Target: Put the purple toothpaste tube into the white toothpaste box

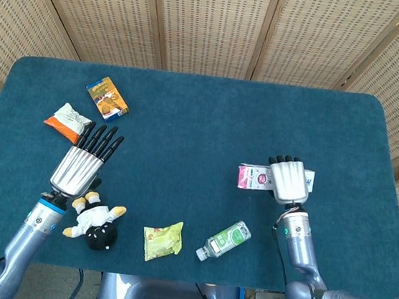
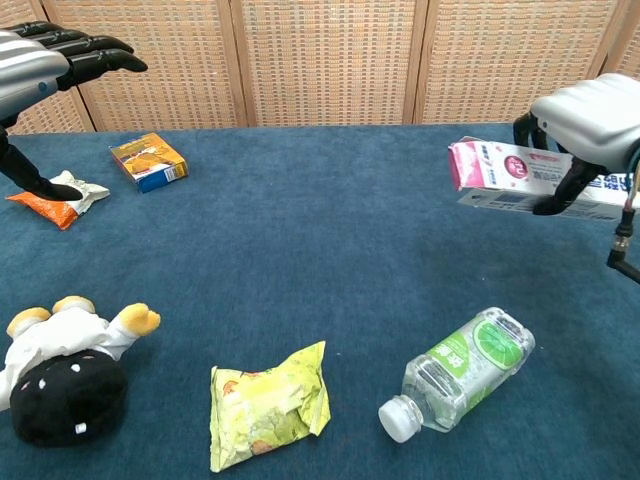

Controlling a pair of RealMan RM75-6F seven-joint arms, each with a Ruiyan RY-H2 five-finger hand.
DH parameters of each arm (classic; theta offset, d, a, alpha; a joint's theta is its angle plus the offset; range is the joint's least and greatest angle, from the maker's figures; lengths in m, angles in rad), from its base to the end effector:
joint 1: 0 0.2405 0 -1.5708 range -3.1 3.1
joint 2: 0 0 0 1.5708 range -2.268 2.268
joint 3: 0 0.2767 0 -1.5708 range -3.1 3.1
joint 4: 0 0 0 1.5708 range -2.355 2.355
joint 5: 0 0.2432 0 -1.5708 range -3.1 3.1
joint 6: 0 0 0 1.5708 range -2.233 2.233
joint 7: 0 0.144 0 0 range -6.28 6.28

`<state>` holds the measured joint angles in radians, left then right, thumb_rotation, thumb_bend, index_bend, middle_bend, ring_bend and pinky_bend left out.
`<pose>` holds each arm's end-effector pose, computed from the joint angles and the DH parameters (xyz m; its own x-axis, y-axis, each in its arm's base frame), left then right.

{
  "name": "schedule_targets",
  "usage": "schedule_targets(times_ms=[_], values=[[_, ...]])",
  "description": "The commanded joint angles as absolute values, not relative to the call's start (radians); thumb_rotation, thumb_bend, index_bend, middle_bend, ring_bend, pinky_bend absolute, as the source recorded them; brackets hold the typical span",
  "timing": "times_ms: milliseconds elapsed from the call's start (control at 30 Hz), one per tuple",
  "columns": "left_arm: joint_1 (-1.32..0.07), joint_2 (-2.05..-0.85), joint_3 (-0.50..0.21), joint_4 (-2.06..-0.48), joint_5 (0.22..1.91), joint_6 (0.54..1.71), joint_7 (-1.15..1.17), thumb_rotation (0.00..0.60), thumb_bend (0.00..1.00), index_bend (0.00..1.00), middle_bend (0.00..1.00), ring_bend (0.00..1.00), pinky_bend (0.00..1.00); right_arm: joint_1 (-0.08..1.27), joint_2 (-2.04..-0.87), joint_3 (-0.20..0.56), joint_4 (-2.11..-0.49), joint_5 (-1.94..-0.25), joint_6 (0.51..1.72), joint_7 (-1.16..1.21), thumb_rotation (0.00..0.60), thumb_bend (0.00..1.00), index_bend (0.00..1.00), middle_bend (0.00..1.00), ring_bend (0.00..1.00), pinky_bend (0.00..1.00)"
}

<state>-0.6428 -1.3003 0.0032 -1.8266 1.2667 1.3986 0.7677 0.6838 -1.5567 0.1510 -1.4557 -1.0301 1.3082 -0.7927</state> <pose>-0.1700 0.2954 0.0468 0.7057 -0.1183 0.6986 0.6300 -0.3464 -0.6951 -0.1971 -0.3652 -0.0036 0.7340 0.0505 0.6773 -0.6667 -0.1366 0.7327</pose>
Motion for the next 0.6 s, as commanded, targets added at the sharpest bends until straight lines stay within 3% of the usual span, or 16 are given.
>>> schedule_targets(times_ms=[33,600], values=[[-0.633,-1.298,0.0,-1.821,1.274,1.396,0.757,0.6,0.11,0.04,0.0,0.0,0.0,0.671,-1.542,0.14,-1.456,-1.0,1.305,-0.848,0.6,0.15,0.65,0.59,0.48,0.53],[-0.597,-1.302,-0.023,-1.799,1.3,1.36,0.748,0.6,0.11,0.04,0.0,0.0,0.0,0.637,-1.585,0.128,-1.349,-0.873,1.224,-0.91,0.6,0.15,0.65,0.59,0.48,0.53]])
